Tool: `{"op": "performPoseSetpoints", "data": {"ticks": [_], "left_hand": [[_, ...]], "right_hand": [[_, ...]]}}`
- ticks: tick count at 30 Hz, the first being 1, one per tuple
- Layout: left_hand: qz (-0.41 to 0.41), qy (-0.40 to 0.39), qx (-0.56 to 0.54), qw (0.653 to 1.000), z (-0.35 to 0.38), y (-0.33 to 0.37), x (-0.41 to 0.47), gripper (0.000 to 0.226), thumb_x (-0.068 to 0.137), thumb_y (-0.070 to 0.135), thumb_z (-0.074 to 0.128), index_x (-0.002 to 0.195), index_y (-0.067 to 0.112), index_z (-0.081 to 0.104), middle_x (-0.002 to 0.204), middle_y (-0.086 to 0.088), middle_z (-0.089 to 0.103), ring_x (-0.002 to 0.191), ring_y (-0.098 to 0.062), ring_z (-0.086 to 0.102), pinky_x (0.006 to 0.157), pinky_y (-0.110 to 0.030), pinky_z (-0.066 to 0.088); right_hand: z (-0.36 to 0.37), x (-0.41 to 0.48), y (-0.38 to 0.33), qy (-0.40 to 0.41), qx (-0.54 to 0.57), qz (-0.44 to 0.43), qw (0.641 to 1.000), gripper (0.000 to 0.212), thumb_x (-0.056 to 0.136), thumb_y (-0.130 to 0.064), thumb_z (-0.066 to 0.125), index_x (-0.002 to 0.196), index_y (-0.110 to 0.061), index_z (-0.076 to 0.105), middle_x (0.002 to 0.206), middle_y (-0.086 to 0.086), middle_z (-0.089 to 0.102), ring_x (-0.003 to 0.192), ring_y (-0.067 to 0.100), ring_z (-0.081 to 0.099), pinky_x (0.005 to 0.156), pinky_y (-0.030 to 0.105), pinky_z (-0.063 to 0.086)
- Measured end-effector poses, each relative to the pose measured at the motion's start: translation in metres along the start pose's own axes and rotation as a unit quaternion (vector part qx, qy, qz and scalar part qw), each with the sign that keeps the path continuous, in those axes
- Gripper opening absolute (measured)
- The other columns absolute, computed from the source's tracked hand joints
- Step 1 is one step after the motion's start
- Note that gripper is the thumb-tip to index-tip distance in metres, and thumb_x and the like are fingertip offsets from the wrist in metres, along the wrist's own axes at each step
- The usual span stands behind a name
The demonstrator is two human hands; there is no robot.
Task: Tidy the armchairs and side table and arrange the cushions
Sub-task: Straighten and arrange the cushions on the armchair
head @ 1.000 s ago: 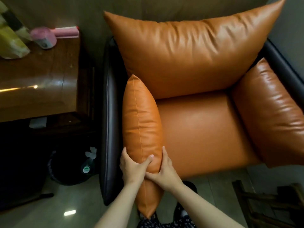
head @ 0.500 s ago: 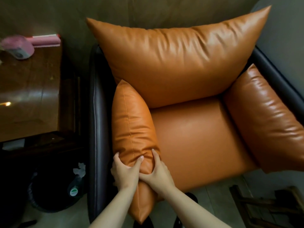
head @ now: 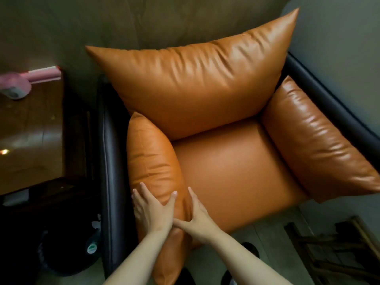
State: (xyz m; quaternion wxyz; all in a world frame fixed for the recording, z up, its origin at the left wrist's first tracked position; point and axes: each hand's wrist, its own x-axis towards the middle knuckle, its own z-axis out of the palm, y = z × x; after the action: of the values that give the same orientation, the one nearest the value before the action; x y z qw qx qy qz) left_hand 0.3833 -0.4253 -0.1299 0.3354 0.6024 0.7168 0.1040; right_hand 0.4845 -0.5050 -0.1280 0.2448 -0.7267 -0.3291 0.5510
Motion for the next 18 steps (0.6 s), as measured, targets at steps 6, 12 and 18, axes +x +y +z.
{"op": "performPoseSetpoints", "data": {"ticks": [6, 12, 18], "left_hand": [[0.052, 0.027, 0.077, 0.995, 0.030, 0.052, -0.007, 0.103, 0.081, 0.053, 0.065, 0.152, 0.008, 0.005, 0.160, -0.016, 0.001, 0.148, -0.028, -0.005, 0.117, -0.044, -0.001], [0.171, -0.055, 0.082, 0.980, 0.087, 0.126, -0.039, 0.096, 0.088, 0.052, 0.057, 0.153, 0.014, -0.002, 0.162, -0.004, -0.005, 0.148, -0.021, -0.007, 0.119, -0.041, 0.003], [0.281, -0.140, 0.081, 0.946, 0.157, 0.212, -0.084, 0.093, 0.088, 0.050, 0.059, 0.153, 0.022, -0.003, 0.162, 0.002, -0.007, 0.148, -0.017, -0.007, 0.118, -0.039, 0.005]], "right_hand": [[-0.067, -0.009, 0.016, 0.083, 0.029, -0.026, 0.996, 0.113, 0.071, -0.061, 0.073, 0.150, -0.041, -0.006, 0.162, -0.002, 0.006, 0.148, 0.015, 0.004, 0.120, 0.041, 0.017], [-0.154, -0.018, 0.048, 0.159, 0.019, -0.028, 0.987, 0.109, 0.074, -0.060, 0.071, 0.150, -0.042, -0.005, 0.162, -0.001, 0.006, 0.149, 0.018, 0.005, 0.119, 0.045, 0.020], [-0.251, -0.044, 0.086, 0.259, -0.183, -0.058, 0.947, 0.098, 0.084, -0.053, 0.062, 0.151, -0.035, -0.008, 0.162, 0.005, -0.003, 0.149, 0.021, -0.007, 0.120, 0.036, 0.000]]}}
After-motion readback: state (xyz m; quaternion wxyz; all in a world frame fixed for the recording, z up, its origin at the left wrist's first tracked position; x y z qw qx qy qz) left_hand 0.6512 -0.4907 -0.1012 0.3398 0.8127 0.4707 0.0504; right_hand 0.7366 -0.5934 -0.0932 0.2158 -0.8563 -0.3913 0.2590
